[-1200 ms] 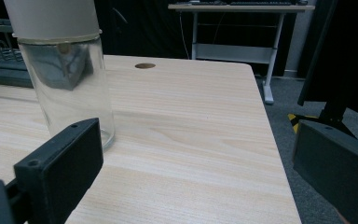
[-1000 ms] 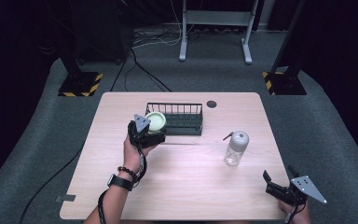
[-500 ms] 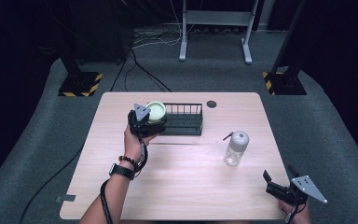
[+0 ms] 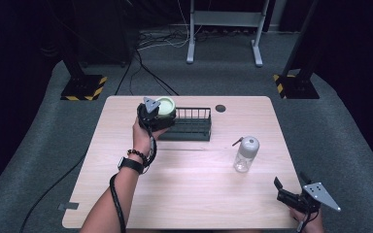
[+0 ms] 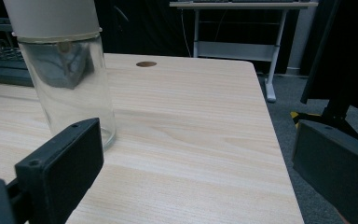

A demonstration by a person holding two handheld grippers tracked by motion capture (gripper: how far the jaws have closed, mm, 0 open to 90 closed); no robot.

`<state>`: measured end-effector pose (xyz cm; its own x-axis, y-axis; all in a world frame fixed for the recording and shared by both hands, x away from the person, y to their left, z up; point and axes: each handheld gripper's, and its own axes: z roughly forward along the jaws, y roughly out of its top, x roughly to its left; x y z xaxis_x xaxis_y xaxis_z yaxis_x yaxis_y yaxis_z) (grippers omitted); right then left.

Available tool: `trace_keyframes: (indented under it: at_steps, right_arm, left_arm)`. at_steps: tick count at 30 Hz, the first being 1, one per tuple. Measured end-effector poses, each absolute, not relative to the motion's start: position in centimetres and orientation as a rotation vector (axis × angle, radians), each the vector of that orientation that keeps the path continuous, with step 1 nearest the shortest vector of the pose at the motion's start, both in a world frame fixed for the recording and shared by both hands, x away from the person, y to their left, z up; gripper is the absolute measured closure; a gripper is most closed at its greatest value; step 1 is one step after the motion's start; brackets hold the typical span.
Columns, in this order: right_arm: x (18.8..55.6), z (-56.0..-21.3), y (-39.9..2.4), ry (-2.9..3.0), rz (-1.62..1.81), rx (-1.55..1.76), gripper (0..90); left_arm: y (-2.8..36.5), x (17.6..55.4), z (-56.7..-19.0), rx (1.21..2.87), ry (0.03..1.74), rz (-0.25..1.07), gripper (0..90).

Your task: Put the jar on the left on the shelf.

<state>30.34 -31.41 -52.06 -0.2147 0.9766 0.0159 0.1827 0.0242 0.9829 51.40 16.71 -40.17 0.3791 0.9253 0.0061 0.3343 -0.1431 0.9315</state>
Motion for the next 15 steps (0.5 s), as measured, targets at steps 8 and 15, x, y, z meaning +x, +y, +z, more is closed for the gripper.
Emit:
trace_keyframes:
  at_steps: [8,15]
  right_arm:
    - [30.3,-52.1,-31.4,1.512,1.276,1.231,1.2]
    - [30.3,-52.1,-31.4,1.513,1.278,1.228,1.3]
  left_arm:
    - [16.0,53.1,-40.6,1.700,1.141,0.775,10.9]
    - [16.2,54.2,-41.1,1.691,1.184,0.735,10.9]
